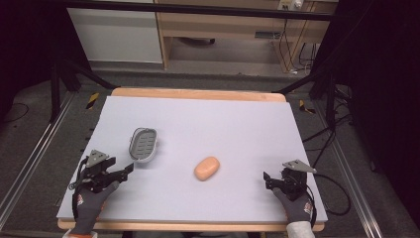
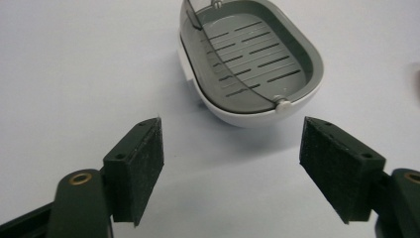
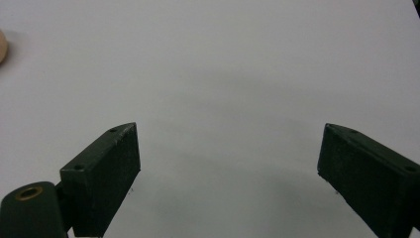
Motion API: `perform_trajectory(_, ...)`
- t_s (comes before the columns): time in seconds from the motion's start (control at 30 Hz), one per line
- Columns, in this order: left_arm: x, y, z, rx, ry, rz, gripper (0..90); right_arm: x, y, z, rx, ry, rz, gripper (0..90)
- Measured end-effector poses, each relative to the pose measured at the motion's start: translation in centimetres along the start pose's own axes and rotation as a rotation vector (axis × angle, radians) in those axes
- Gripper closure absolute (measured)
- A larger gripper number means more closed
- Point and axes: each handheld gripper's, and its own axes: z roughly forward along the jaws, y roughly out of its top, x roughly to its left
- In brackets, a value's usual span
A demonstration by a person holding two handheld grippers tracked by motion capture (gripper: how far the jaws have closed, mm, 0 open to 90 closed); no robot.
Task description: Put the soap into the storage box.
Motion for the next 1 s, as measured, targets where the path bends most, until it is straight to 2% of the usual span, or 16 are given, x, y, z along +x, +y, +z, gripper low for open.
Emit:
perform_trajectory(0.23,-1.3,0.2,-0.1,0.003,-0.034,0.026,29.5,-0.1,0.0,0.0,0.009,-0.021,0.005,9.4)
perform_trajectory(0.5,-3.0,0.5,0.1,0.013,-0.074,0.071,32.6,-0.1,0.0,-0.2,0.006,-0.021,0.007,9.3)
perform_trajectory(1.0,-5.9,1.4,0.7,0.03,-0.13,0.137,31.4,0.1,0.2,0.0,0.013,-0.026,0.004,9.3)
